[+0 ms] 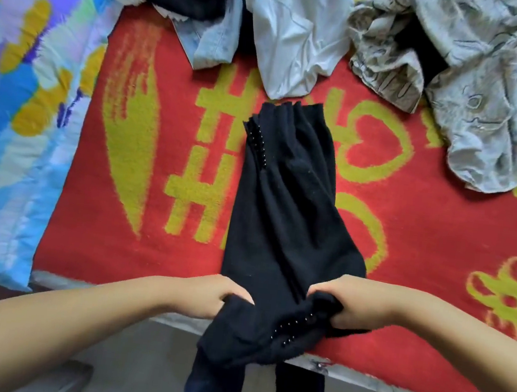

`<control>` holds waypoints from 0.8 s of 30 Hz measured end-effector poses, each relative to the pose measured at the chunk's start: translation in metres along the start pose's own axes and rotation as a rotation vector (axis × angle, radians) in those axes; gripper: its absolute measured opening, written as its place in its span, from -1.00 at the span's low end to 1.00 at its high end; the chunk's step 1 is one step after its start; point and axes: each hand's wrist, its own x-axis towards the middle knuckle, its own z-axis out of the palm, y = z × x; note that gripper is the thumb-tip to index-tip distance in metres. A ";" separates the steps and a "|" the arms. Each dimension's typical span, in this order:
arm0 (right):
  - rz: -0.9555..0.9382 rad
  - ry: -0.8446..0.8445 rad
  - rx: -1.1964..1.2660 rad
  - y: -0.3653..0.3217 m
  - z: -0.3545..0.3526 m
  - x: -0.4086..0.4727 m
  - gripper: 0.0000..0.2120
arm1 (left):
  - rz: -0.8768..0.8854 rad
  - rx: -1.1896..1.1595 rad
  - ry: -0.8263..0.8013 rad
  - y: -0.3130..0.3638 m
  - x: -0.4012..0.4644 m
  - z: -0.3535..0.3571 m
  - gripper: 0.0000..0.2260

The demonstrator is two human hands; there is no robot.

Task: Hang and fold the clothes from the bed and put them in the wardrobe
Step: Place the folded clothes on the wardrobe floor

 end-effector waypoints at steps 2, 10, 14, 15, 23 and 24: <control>0.056 0.071 0.097 0.014 -0.024 0.003 -0.69 | -0.002 -0.230 0.190 0.004 0.000 -0.021 -0.75; 0.498 0.581 0.051 0.059 -0.045 0.075 -0.59 | -0.341 -0.171 0.980 -0.026 0.076 -0.063 -0.70; 0.509 0.917 -0.256 0.042 -0.025 0.075 -0.44 | -0.496 0.145 1.223 -0.018 0.084 -0.046 -0.42; 0.386 1.034 -0.358 0.037 -0.017 0.070 -0.43 | -0.425 0.318 1.253 -0.013 0.082 -0.039 -0.36; 0.326 0.488 -0.682 0.032 0.061 0.061 0.04 | -0.331 0.928 0.552 -0.040 0.072 0.015 -0.05; 0.362 0.477 -0.687 0.038 0.056 0.066 0.02 | -0.364 0.951 0.547 -0.041 0.077 0.012 -0.01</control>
